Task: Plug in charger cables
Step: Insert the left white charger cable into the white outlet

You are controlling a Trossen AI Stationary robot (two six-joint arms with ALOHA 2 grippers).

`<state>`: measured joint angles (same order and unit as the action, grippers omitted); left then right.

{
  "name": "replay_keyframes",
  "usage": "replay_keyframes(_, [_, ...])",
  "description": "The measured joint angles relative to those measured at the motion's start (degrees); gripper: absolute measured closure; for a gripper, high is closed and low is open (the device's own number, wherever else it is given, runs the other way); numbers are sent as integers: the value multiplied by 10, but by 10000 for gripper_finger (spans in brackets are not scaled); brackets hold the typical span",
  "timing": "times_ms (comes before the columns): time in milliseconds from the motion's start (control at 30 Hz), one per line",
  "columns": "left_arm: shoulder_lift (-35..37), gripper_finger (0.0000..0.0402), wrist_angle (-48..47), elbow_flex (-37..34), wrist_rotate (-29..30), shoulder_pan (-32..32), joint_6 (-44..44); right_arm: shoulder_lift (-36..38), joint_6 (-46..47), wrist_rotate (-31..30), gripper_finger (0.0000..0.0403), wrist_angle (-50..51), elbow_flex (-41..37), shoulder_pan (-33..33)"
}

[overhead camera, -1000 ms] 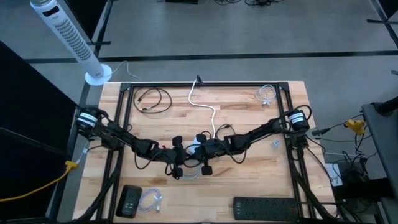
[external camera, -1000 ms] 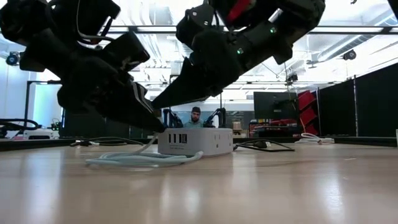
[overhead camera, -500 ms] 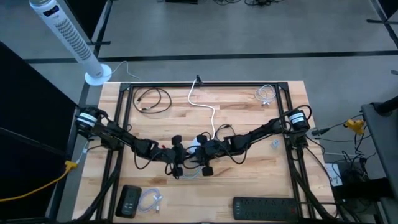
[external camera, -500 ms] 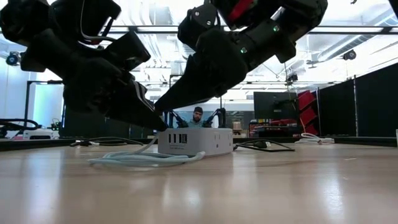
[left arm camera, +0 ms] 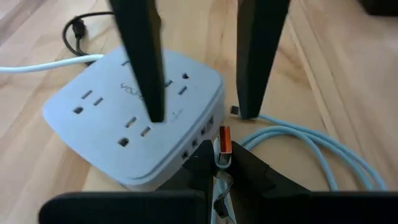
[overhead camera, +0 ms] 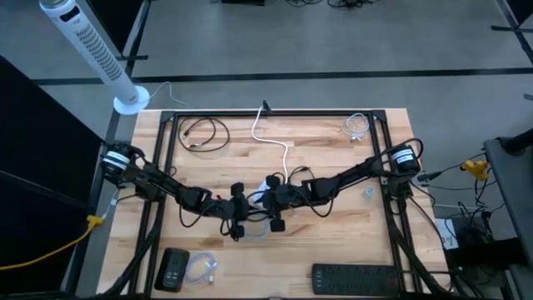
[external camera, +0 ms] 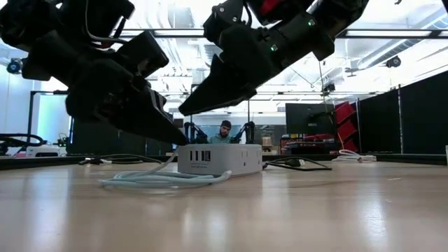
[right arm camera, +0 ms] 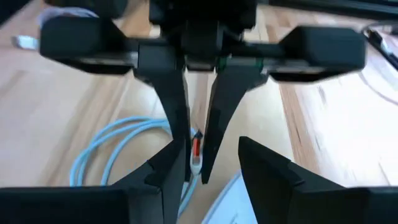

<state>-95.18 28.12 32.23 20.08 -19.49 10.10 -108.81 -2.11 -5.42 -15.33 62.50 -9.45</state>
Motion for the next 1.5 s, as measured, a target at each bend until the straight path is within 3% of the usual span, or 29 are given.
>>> replay_keyframes(567, [0, 381, 43, 0, 4, 0, -6, 0, 10, 3, 320, 1, 0, -7])
replay_keyframes(833, [0, 381, 51, 0, 12, 0, -11, 0, 15, 4, 396, 5, 0, -8])
replay_keyframes(1133, [0, 379, 51, 0, 31, 0, -11, 4, 15, -1, 400, 11, 0, -8])
replay_keyframes(1400, [0, 296, 35, -1, 36, -2, -7, 15, 21, -10, 402, 21, 0, -19])
replay_keyframes(1500, [0, 279, 26, -2, 56, -4, -6, 32, 28, -49, 402, 18, 0, -28])
